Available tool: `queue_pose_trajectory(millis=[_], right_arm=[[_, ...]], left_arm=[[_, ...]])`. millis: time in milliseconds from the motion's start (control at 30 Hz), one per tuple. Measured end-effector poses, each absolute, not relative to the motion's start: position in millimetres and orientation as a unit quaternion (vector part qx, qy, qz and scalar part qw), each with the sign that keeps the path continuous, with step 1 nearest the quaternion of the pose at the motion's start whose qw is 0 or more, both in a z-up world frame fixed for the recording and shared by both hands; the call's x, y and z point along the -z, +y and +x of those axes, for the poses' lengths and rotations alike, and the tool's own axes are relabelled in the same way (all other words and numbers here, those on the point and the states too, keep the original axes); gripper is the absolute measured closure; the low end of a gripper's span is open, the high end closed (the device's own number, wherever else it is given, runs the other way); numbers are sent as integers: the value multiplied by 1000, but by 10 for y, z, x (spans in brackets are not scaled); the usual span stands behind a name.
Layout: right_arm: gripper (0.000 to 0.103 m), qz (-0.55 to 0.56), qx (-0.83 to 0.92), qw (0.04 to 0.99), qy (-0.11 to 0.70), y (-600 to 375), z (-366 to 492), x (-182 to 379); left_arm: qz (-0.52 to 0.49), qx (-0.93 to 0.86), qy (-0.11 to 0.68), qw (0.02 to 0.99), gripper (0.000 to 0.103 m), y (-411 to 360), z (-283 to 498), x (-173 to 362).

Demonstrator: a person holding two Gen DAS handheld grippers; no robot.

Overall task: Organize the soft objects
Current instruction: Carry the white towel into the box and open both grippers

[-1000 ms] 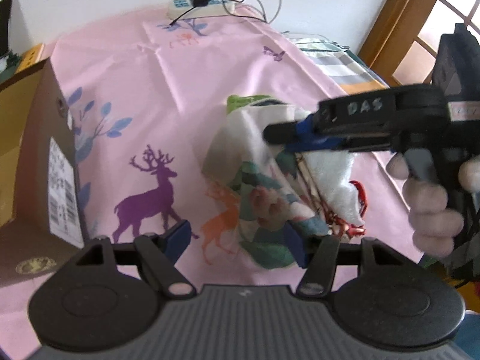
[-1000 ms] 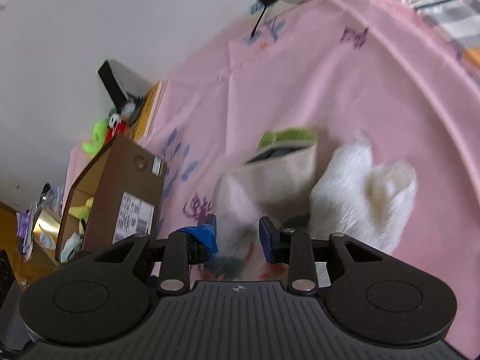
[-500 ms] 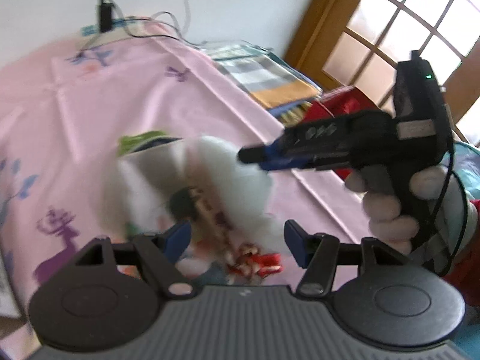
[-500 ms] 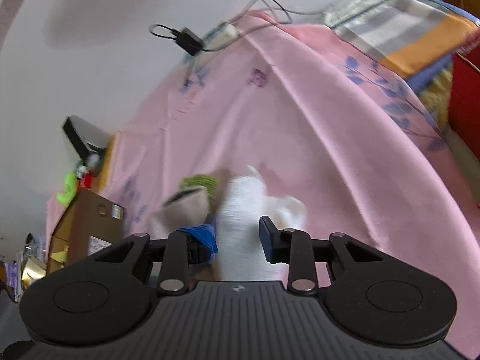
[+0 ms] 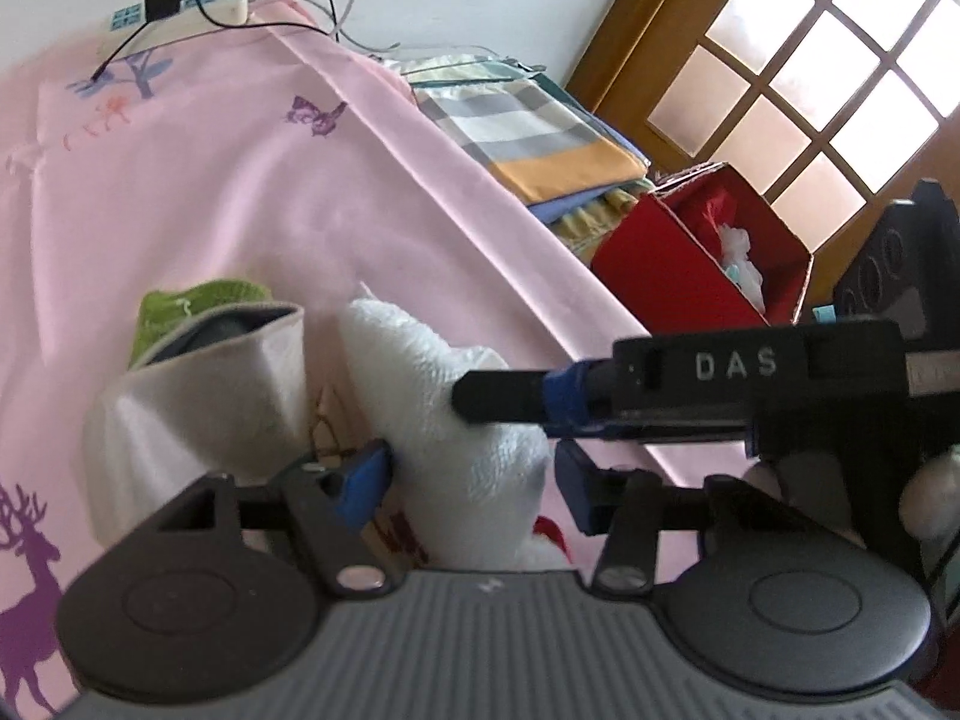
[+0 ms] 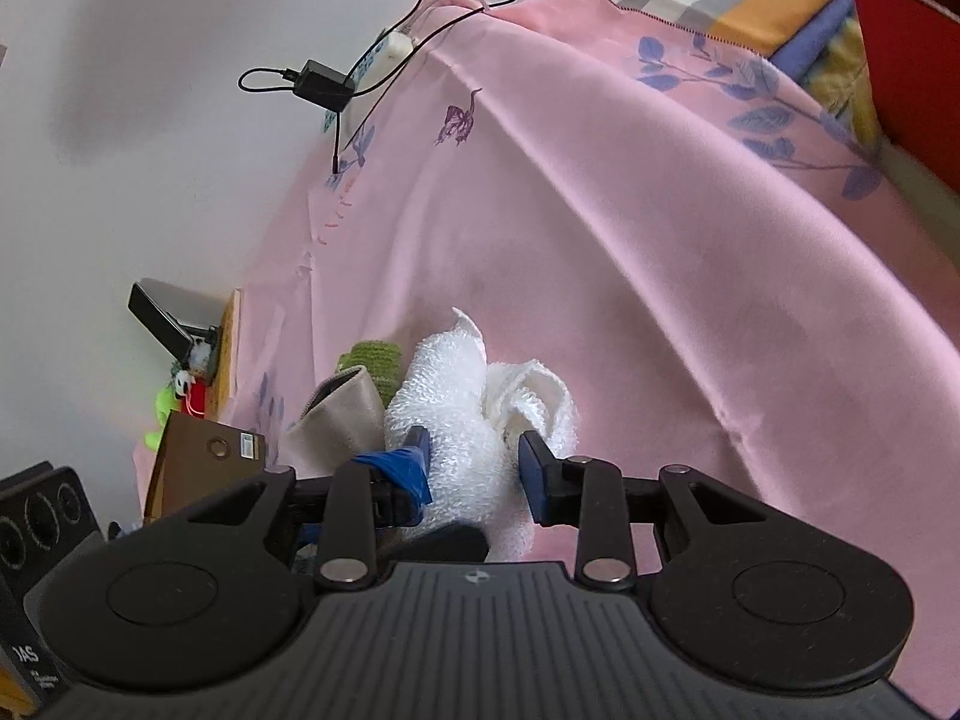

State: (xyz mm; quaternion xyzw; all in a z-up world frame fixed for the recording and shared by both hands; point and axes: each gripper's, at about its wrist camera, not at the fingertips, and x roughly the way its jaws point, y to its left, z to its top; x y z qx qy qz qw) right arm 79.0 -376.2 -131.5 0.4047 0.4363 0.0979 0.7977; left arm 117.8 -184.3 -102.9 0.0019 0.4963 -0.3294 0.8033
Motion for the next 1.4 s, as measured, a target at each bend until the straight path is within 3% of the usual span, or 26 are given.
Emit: queue_pose_trajectory(millis=[333,600,1100,1400], right_arm=[[90,393,-124,805,427,-3669,751,1216],[89,357,-174,833,386,-3354,674,811],[89,291,-308,855,301,-1766,832,-28],[89,248,-369,840,310,-594,1179,1]], left_arm=[[4,321,480,816,55,-1763,1072,900],[-13,301,418,857,55,-1340,788,403],[-1,204,291,935,55,341,318,-566],[-9,125,305,944,55,1397,403,-492]])
